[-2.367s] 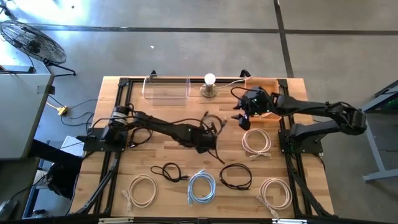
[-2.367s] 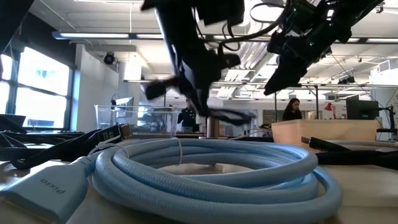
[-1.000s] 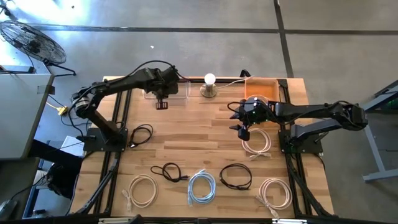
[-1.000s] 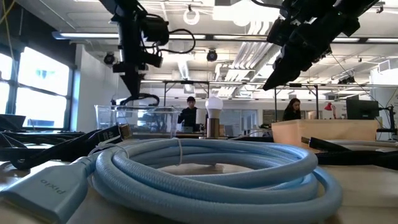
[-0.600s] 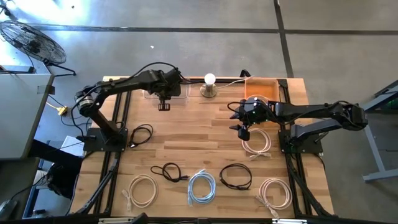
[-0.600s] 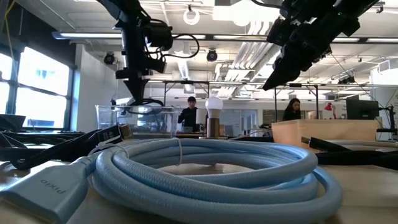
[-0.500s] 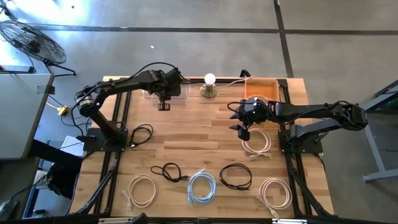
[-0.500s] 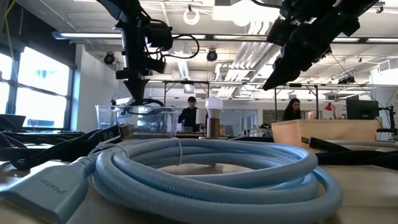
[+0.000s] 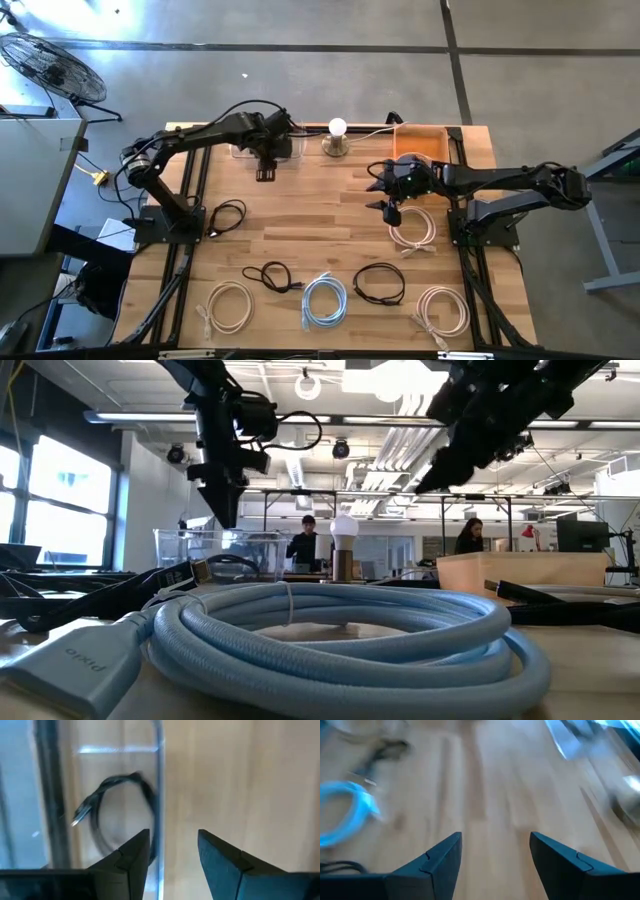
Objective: Pick & Place USB Port
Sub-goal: Put the white HDMI cable into the orange bin
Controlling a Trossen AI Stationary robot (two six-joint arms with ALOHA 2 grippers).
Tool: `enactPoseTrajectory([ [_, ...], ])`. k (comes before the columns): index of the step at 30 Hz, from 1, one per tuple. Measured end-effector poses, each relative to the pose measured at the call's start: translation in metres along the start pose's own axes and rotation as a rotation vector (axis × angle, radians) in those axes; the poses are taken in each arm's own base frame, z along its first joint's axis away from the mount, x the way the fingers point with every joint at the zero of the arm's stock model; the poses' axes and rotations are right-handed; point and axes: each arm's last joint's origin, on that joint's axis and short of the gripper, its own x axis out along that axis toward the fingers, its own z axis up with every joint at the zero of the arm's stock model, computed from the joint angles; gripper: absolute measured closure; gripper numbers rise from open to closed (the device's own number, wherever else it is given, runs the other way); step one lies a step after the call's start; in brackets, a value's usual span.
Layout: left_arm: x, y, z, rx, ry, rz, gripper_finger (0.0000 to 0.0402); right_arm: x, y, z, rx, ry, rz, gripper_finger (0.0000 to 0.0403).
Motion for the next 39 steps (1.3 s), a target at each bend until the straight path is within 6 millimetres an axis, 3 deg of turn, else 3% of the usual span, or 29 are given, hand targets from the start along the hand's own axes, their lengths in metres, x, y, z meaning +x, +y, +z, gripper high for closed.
enactPoseTrajectory([
  [4, -0.003, -0.002, 0.005, 0.022, -0.098, -0.117, 0.0242, -0.004, 0.009, 0.014, -0.073, -0.15, 0.164, 0.0177],
  [8, -0.01, -0.005, 0.011, 0.048, -0.236, -0.282, 0.0242, -0.022, 0.023, 0.023, -0.122, -0.145, 0.185, 0.0177],
  [12, -0.013, -0.011, 0.018, 0.074, -0.345, -0.408, 0.0242, -0.047, 0.038, 0.025, -0.117, -0.033, 0.121, 0.0178],
  [16, -0.014, -0.025, 0.028, 0.132, -0.342, -0.381, 0.0242, -0.069, 0.054, 0.02, 0.007, 0.145, 0.053, 0.0179],
  [20, -0.016, -0.044, 0.038, 0.199, -0.341, -0.35, 0.0242, -0.077, 0.069, 0.006, 0.154, 0.311, -0.005, 0.0179],
  [29, -0.024, -0.096, 0.061, 0.359, -0.386, -0.329, 0.0241, -0.046, 0.096, -0.058, 0.302, 0.578, -0.076, 0.0179],
  [34, -0.029, -0.123, 0.067, 0.397, -0.381, -0.307, 0.0241, -0.026, 0.098, -0.09, 0.303, 0.632, -0.096, 0.0178],
  [39, -0.033, -0.146, 0.07, 0.424, -0.376, -0.295, 0.0241, -0.013, 0.094, -0.109, 0.292, 0.67, -0.124, 0.0178],
])
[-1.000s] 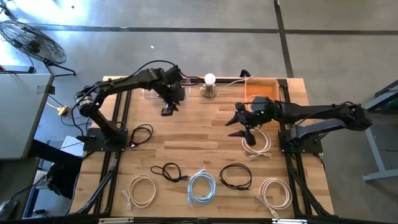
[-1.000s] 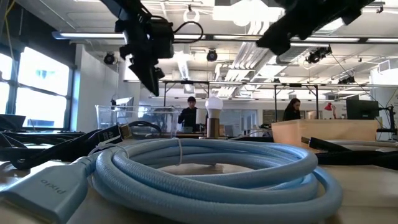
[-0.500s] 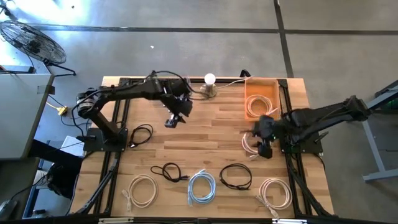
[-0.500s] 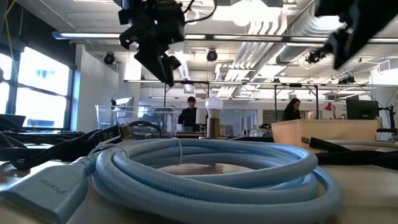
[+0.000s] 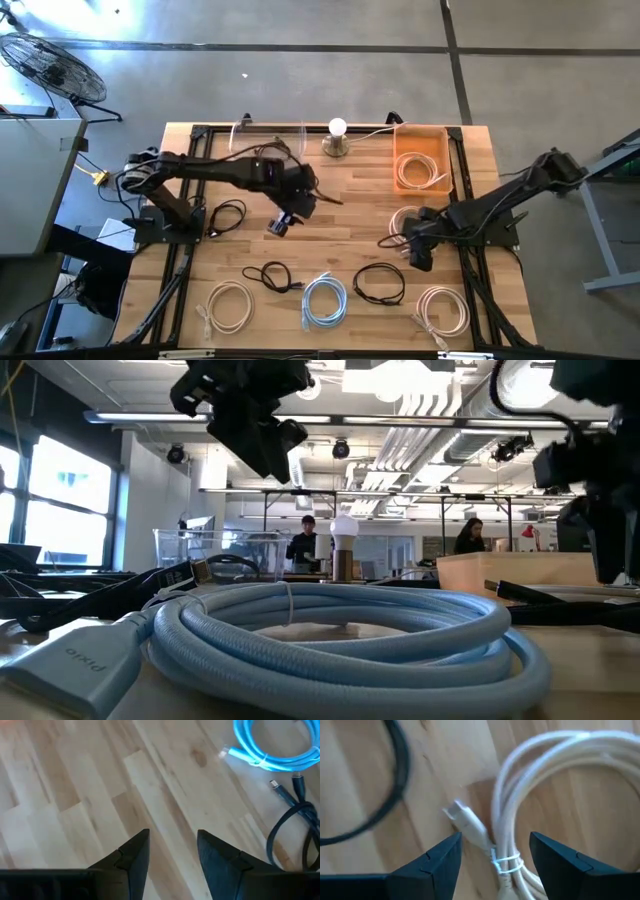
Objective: Pick & Place USB Port
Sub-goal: Put the white HDMI cable into the orange bin
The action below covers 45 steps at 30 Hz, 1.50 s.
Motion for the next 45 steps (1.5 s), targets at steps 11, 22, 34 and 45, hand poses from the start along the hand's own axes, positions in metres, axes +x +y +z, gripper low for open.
enactPoseTrajectory([
  [11, 0.008, -0.045, 0.02, 0.071, 0.033, 0.027, 0.0241, 0.022, -0.011, -0.005, 0.031, 0.0, -0.096, 0.0181],
  [22, 0.009, -0.091, 0.029, 0.062, 0.075, -0.013, 0.0241, 0.022, 0.004, 0.016, -0.099, -0.244, 0.03, 0.0383],
  [34, 0.009, -0.124, 0.033, 0.115, 0.127, 0.066, 0.0241, -0.043, 0.036, 0.072, -0.322, -0.52, -0.104, 0.0394],
  [45, 0.005, -0.123, 0.018, 0.029, 0.294, 0.196, 0.0241, -0.142, 0.013, 0.104, -0.177, -0.555, -0.65, 0.0395],
])
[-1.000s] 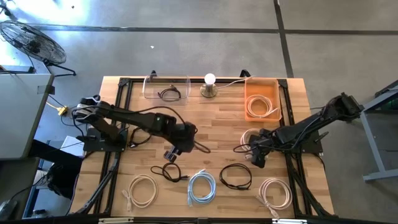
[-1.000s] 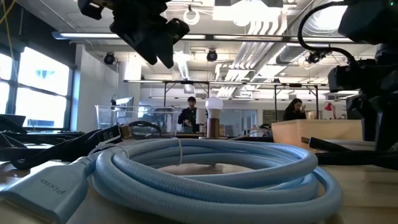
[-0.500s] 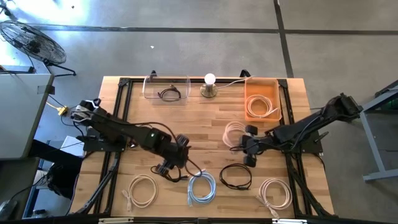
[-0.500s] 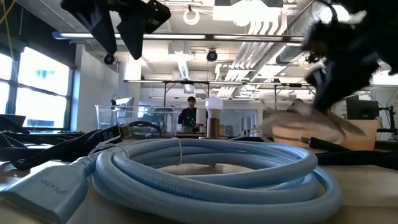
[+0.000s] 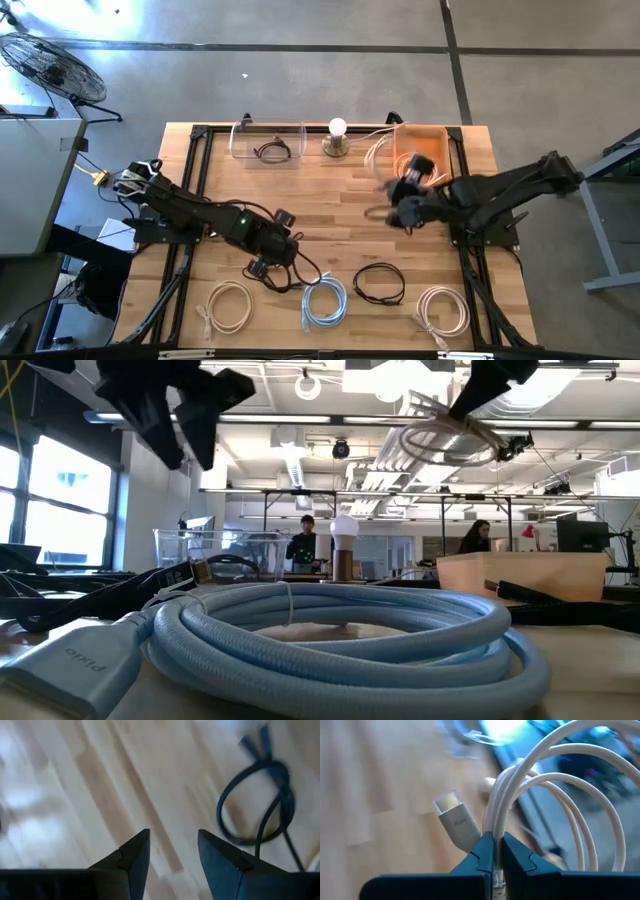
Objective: Pick & Place USB Port
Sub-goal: Put the white HDMI cable into the orange bin
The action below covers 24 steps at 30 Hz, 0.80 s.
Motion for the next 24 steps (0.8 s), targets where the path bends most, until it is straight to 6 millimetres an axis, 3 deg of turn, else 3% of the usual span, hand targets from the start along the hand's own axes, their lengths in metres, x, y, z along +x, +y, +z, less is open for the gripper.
enactPoseTrajectory([
  [6, -0.001, 0.001, -0.012, -0.101, 0.123, 0.061, 0.0241, 0.022, -0.046, -0.006, 0.23, 0.198, -0.178, 0.0395],
  [12, -0.001, 0.0, -0.013, -0.148, 0.135, 0.063, 0.0241, 0.058, -0.073, -0.032, 0.349, 0.416, -0.218, 0.0395],
  [20, -0.001, 0.0, -0.013, -0.15, 0.135, 0.058, 0.0241, 0.111, -0.074, -0.079, 0.418, 0.518, -0.096, 0.0395],
  [24, -0.001, 0.0, -0.013, -0.149, 0.136, 0.058, 0.0241, 0.127, -0.071, -0.102, 0.446, 0.528, -0.102, 0.0395],
])
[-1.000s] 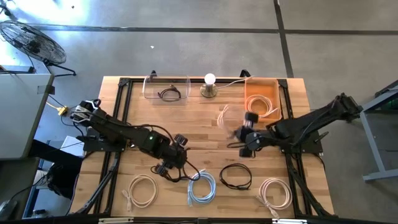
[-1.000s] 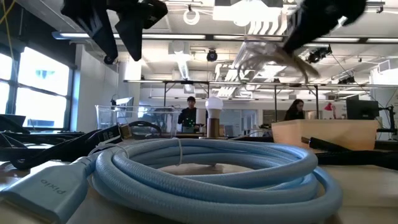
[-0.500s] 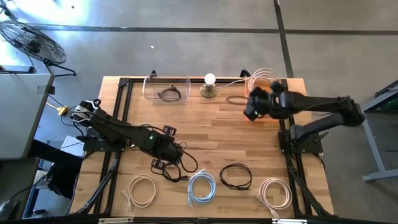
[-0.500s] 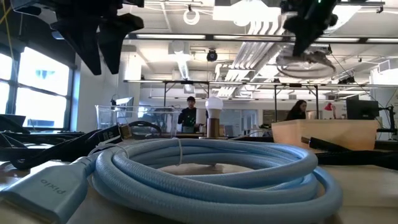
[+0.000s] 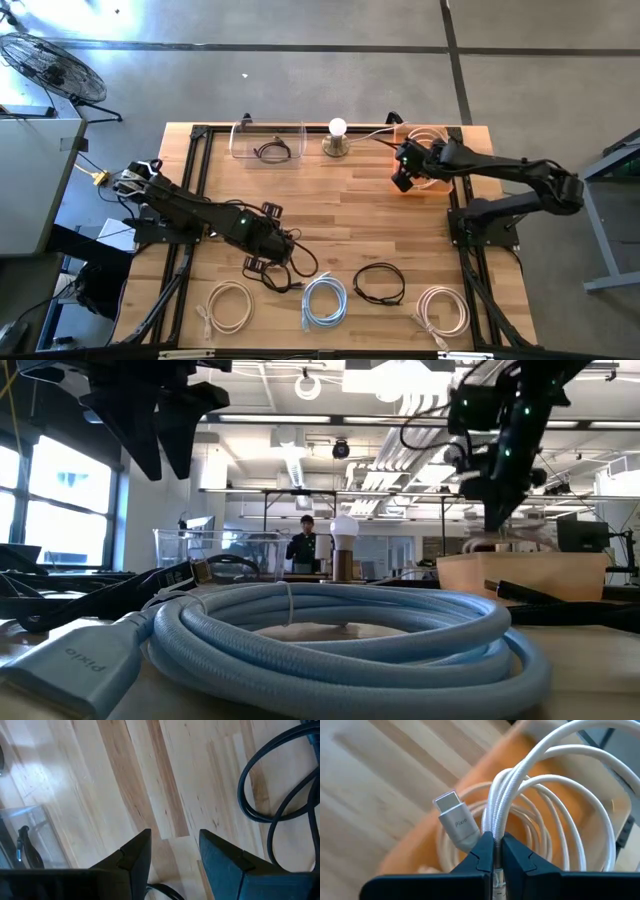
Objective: Pick & Place USB Port
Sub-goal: Put the white HDMI cable into the orange bin, then put the black USB cable into the transparent bin
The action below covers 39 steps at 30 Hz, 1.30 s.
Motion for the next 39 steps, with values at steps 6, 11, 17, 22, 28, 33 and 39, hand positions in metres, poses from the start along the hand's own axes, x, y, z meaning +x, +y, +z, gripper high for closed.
enactPoseTrajectory([
  [6, 0.0, 0.0, 0.0, 0.003, 0.0, 0.0, 0.0241, 0.011, -0.002, -0.006, -0.04, -0.005, -0.019, 0.0341],
  [11, 0.0, 0.0, 0.0, 0.003, -0.001, 0.004, 0.0241, 0.004, 0.002, 0.004, -0.041, -0.066, 0.007, 0.0293],
  [17, 0.0, 0.0, 0.0, 0.005, -0.001, 0.006, 0.0241, -0.022, 0.011, 0.021, -0.124, -0.134, 0.114, 0.0254],
  [22, -0.001, -0.002, 0.0, 0.082, -0.004, 0.041, 0.0241, -0.061, 0.039, 0.025, -0.274, -0.226, 0.589, 0.0244],
  [28, -0.005, -0.011, 0.0, 0.133, -0.021, 0.103, 0.0241, -0.105, 0.085, -0.008, -0.476, -0.258, 0.895, 0.0252],
  [33, -0.008, -0.02, -0.001, 0.159, -0.035, 0.1, 0.0241, -0.133, 0.109, -0.043, -0.539, -0.214, 0.995, 0.0261],
  [39, -0.01, -0.024, 0.0, 0.165, -0.058, 0.097, 0.0241, -0.154, 0.13, -0.082, -0.537, -0.197, 0.986, 0.0263],
])
